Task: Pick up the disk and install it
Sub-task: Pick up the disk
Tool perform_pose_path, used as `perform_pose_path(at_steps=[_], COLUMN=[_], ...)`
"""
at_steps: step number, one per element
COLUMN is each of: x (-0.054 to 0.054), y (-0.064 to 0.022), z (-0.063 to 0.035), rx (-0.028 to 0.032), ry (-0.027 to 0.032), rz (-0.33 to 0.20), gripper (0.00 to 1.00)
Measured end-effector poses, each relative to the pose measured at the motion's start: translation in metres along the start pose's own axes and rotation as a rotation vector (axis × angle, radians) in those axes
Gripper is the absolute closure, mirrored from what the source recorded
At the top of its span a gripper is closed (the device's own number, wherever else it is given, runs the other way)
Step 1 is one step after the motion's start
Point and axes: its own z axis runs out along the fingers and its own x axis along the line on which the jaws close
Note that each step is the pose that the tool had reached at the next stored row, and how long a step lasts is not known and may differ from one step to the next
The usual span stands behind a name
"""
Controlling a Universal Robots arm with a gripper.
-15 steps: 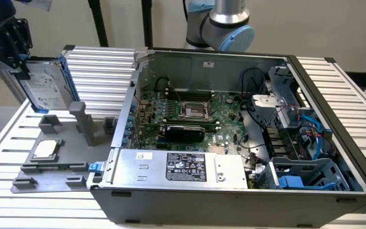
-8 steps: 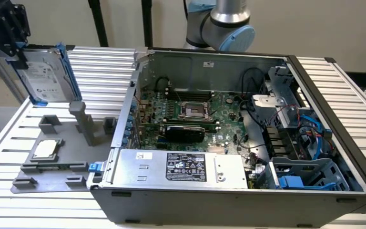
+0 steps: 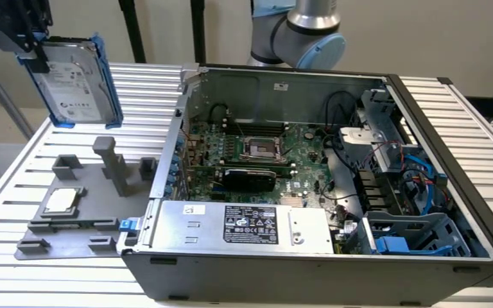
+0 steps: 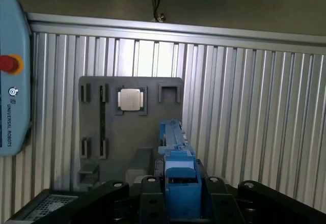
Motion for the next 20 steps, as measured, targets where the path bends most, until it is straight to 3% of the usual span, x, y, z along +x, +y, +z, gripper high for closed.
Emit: perform_pose_path(at_steps=[6, 12, 20], x=[0.004, 0.009, 0.017], y=[-0.0272, -0.0542, -0.0901], z=[-0.0256, -0.0466, -0.0648], rx=[-0.0009, -0.0004, 0.0006], ry=[-0.0058, -0.0153, -0.0311], rz=[0.0, 0.0, 0.0], gripper=[0.67, 0.67, 0.67])
